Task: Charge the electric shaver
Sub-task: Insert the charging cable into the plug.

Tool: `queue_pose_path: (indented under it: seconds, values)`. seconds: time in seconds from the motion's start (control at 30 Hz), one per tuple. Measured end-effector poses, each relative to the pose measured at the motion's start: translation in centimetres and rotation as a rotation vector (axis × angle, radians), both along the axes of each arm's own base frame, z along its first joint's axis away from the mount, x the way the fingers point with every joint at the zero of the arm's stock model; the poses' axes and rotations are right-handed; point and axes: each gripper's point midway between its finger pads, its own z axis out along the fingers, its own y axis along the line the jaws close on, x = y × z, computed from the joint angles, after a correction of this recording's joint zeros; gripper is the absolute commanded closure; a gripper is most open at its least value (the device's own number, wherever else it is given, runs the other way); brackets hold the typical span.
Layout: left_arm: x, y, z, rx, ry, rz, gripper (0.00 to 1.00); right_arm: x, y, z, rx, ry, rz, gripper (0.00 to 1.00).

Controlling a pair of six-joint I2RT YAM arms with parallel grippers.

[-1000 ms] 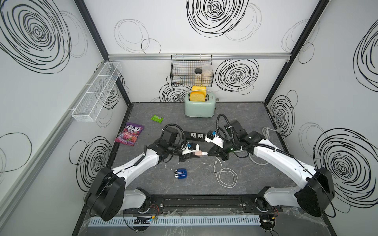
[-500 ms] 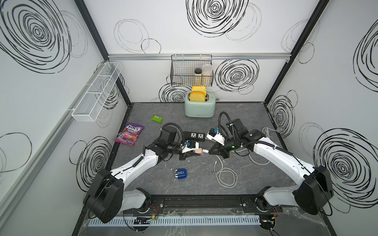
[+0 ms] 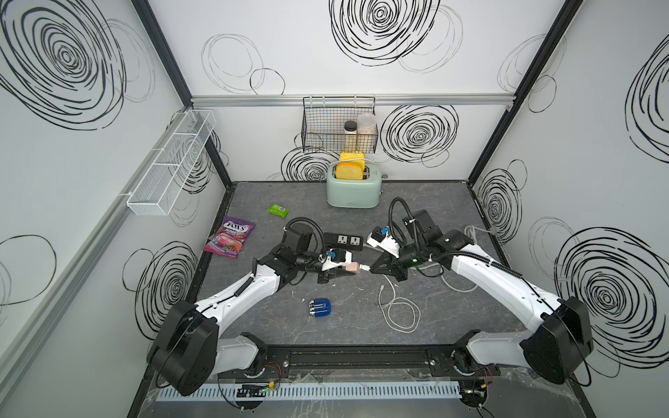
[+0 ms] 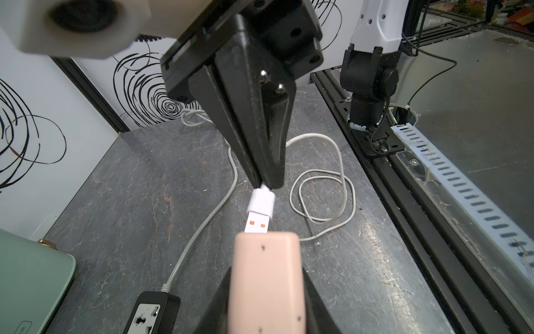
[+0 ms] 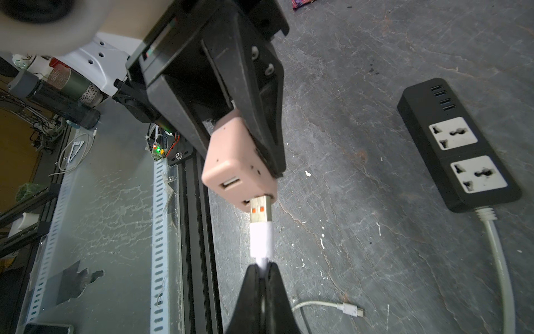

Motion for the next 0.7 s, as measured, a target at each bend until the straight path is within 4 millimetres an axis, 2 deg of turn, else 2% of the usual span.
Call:
queue_pose_path:
  seconds: [0.7]
  values:
    - [-0.36,0.05,-0.67,0.023,0.002,-0.012,1.00,-0.60,0.25,-0.46,-0.045,0.026,0.031,1.00]
